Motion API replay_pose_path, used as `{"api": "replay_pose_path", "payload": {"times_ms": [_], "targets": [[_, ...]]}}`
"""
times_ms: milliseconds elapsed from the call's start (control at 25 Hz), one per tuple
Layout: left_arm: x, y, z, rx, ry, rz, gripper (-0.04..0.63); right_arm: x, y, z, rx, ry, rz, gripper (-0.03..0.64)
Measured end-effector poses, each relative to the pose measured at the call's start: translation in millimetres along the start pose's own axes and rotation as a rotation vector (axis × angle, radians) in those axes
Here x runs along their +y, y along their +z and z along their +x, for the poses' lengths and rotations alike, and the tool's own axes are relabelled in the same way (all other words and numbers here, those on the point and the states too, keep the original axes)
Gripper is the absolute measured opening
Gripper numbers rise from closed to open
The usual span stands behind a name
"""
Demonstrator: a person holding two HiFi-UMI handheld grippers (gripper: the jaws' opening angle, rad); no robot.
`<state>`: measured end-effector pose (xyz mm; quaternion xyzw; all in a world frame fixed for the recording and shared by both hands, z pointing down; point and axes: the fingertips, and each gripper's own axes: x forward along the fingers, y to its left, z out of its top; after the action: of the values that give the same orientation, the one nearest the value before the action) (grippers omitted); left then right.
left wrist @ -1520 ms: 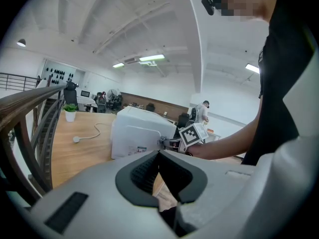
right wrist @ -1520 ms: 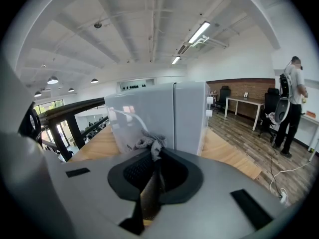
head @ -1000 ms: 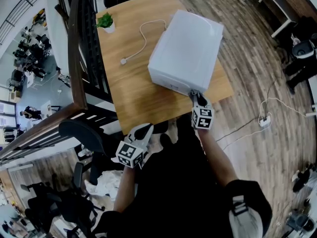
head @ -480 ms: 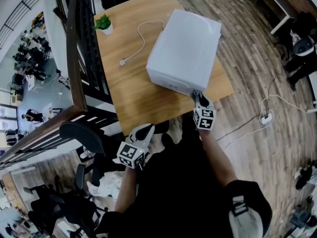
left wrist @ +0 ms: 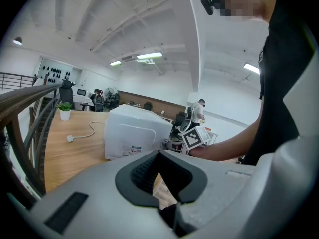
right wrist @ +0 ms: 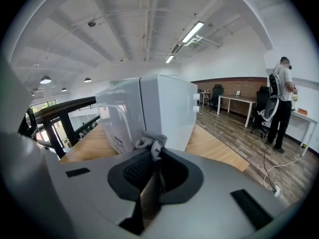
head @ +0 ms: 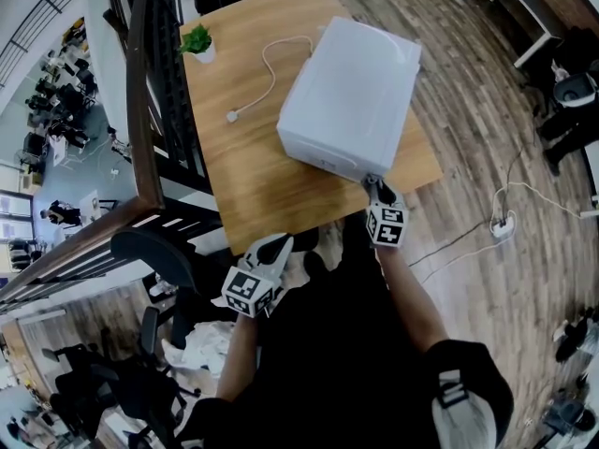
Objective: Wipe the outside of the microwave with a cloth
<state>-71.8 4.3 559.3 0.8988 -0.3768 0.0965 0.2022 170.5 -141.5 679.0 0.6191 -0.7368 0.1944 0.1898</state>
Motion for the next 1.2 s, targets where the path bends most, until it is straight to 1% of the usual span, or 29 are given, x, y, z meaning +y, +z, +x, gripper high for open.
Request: {"api": "replay_pose_path", "payload": {"times_ms": [480,800,1200], "targets": [[4.4,2.9,7.3,0.002,0.014,0.006,0.0,-0.3,-20.4,14.5,0.056,0.025,0.028,0.029],[4.4,1.8,4.7,0.0,0.034,0.004,0.0,-1.1,-28.4,18.7,0.072,0.039,-0.015,0.029],[5.9,-8.0,-8.6,-0.002,0.065,-0.013,0.0,12.3,-29.6,25.0,0.089,0.058,-0.033,0.031]]}}
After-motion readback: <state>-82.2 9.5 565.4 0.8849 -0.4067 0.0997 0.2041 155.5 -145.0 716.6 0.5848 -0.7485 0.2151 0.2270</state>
